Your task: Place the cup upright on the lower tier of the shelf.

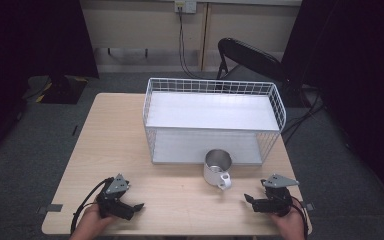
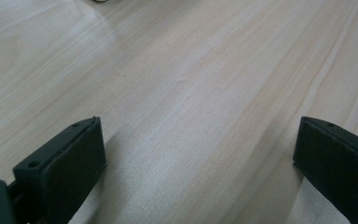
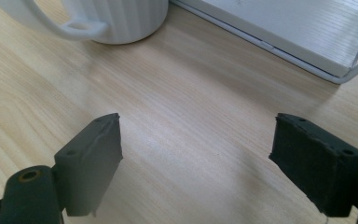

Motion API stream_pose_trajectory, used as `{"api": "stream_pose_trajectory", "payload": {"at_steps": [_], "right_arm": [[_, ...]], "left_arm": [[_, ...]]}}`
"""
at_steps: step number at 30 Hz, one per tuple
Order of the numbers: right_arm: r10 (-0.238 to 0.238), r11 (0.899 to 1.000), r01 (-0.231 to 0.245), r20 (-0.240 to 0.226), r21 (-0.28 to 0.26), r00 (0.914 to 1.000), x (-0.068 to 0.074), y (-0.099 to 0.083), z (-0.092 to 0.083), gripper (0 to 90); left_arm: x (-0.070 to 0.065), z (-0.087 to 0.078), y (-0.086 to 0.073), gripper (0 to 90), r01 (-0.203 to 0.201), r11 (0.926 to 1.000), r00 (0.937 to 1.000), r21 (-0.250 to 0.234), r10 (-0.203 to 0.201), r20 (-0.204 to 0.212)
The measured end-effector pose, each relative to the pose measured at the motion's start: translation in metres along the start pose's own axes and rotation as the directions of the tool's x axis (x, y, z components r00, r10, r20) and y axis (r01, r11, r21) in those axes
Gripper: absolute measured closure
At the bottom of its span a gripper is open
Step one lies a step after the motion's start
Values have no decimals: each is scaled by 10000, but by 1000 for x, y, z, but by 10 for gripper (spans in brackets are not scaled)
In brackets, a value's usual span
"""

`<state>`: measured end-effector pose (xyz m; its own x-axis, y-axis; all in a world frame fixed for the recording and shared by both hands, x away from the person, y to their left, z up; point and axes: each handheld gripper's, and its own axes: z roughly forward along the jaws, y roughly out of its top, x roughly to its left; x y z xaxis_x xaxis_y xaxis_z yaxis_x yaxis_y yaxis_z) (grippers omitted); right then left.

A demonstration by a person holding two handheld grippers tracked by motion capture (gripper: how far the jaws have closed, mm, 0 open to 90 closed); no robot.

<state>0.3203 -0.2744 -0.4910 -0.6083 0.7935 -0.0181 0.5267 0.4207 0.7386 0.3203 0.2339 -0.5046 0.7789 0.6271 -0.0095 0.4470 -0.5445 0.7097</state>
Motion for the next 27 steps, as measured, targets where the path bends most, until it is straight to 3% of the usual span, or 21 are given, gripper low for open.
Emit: {"api": "stream_pose_trajectory", "payload": {"at_steps": [14, 27], "right_arm": [[73, 10000, -74, -100, -62, 9999, 4, 2, 0, 151], [20, 9999, -25, -443, -125, 9990, 16, 16, 1, 149]], "left_arm": [[0, 0, 0, 14, 1, 10000, 10000, 12, -1, -1], [0, 0, 0, 14, -3, 10000, 10000, 13, 3, -3]]}}
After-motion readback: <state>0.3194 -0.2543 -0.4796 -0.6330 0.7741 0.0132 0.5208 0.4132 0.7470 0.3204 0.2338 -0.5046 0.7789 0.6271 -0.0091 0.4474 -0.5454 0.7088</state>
